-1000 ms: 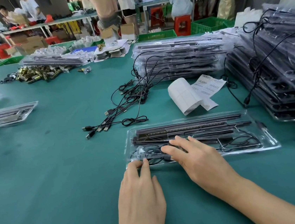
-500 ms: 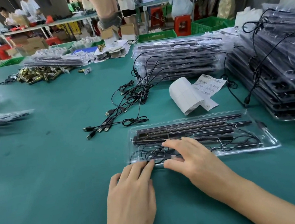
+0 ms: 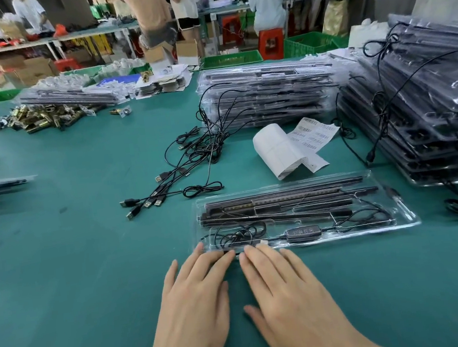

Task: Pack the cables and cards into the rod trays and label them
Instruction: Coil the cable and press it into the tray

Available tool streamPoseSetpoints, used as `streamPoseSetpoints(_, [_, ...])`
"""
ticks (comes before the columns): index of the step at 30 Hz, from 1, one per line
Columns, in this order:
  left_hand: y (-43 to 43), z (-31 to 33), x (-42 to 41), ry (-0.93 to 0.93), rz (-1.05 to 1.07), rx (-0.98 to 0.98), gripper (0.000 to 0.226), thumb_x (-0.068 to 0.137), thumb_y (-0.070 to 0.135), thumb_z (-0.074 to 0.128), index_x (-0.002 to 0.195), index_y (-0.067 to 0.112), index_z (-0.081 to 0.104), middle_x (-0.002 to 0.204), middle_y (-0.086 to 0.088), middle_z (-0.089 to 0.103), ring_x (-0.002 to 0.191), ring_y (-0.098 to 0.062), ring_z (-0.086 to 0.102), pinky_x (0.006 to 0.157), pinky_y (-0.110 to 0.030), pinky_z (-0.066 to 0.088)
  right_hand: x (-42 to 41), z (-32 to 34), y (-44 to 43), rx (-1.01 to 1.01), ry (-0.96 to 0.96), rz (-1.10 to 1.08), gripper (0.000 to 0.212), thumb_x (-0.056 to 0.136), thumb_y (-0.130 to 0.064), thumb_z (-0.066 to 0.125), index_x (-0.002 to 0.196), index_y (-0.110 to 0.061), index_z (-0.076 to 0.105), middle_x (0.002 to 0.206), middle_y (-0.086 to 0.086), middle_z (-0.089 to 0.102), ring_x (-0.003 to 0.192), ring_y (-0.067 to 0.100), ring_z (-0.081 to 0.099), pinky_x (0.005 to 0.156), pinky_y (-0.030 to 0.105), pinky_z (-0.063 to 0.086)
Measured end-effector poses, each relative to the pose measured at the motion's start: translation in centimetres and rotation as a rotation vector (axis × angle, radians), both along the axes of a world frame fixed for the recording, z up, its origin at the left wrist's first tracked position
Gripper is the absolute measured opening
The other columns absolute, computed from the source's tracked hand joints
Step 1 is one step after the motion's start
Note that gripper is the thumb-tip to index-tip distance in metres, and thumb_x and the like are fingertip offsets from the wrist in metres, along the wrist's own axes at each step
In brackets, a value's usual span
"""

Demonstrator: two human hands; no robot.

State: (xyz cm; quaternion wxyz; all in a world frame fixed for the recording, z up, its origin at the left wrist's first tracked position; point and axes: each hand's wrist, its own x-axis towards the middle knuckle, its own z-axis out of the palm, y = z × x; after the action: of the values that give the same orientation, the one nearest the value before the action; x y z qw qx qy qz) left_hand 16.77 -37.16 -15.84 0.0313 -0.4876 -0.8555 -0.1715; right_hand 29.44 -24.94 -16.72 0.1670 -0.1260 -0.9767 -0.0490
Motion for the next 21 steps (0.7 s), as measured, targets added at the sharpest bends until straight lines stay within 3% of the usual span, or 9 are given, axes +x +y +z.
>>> streamPoseSetpoints(5, [-0.1,0.6,-0.4,-0.038,-0.068,0.025,0.048,0.089,0.014,0.067,0.135,0.028,0.065,0.133,0.017,0.062,0.137,-0.015,0.054,0.101,-0.038,0.051,0.0,-0.1,-0.6,-0.057,-0.056,-0.005,0.075,0.071,-0.052,0.083,0.129,-0.007,0.069,0.138,0.009,0.063,0.128,0.022,0.061,0.100,0.039,0.054])
streamPoseSetpoints(7, [-0.2,0.7,-0.6,-0.037,-0.078,0.011,0.051,0.088,0.014,0.071,0.136,0.030,0.064,0.134,0.019,0.061,0.137,-0.014,0.053,0.101,-0.036,0.049,-0.1,-0.5,-0.6,-0.069,-0.057,-0.009,0.072,0.079,-0.050,0.074,0.136,-0.007,0.063,0.147,0.010,0.055,0.136,0.023,0.053,0.109,0.039,0.043])
streamPoseSetpoints(10, [-0.4,1.0,-0.6,-0.034,-0.093,-0.031,0.051,0.085,0.015,0.067,0.133,0.030,0.065,0.129,0.018,0.064,0.132,-0.014,0.058,0.098,-0.037,0.050,-0.4,-0.3,-0.8,-0.123,-0.060,-0.053,0.069,0.088,-0.047,0.049,0.144,-0.007,0.054,0.155,0.011,0.044,0.144,0.024,0.042,0.110,0.037,0.032])
streamPoseSetpoints(14, [-0.4,0.9,-0.8,-0.011,-0.103,-0.043,0.059,0.075,0.008,0.081,0.129,0.027,0.068,0.124,0.016,0.067,0.126,-0.017,0.063,0.097,-0.037,0.052,-1.4,-0.1,-1.4,-0.203,-0.089,-0.110,0.078,0.081,-0.042,0.049,0.150,-0.006,0.046,0.160,0.013,0.035,0.148,0.027,0.034,0.113,0.038,0.026])
streamPoseSetpoints(17, [-0.4,0.8,-0.9,0.019,-0.107,-0.018,0.063,0.069,0.004,0.085,0.126,0.026,0.070,0.122,0.015,0.069,0.125,-0.018,0.064,0.097,-0.036,0.053,-2.6,0.2,-1.4,-0.258,-0.157,-0.118,0.086,0.082,-0.037,0.041,0.160,-0.007,0.021,0.167,0.012,0.006,0.155,0.028,0.004,0.127,0.045,0.010])
streamPoseSetpoints(19, [-0.3,0.6,-1.0,0.037,-0.121,0.015,0.063,0.067,0.002,0.084,0.125,0.024,0.072,0.122,0.014,0.069,0.124,-0.019,0.065,0.099,-0.036,0.053,-3.4,0.5,-1.2,-0.318,-0.193,-0.132,0.087,0.086,-0.038,0.028,0.161,-0.013,-0.007,0.166,0.008,-0.022,0.152,0.024,-0.025,0.123,0.041,-0.013])
streamPoseSetpoints(21, [-0.3,0.5,-1.1,0.037,-0.126,0.030,0.059,0.070,0.003,0.079,0.124,0.024,0.073,0.124,0.014,0.069,0.126,-0.020,0.064,0.100,-0.044,0.053,-3.8,0.9,-1.2,-0.337,-0.243,-0.138,0.086,0.086,-0.039,0.021,0.159,-0.016,-0.017,0.164,0.009,-0.030,0.149,0.022,-0.034,0.120,0.037,-0.021])
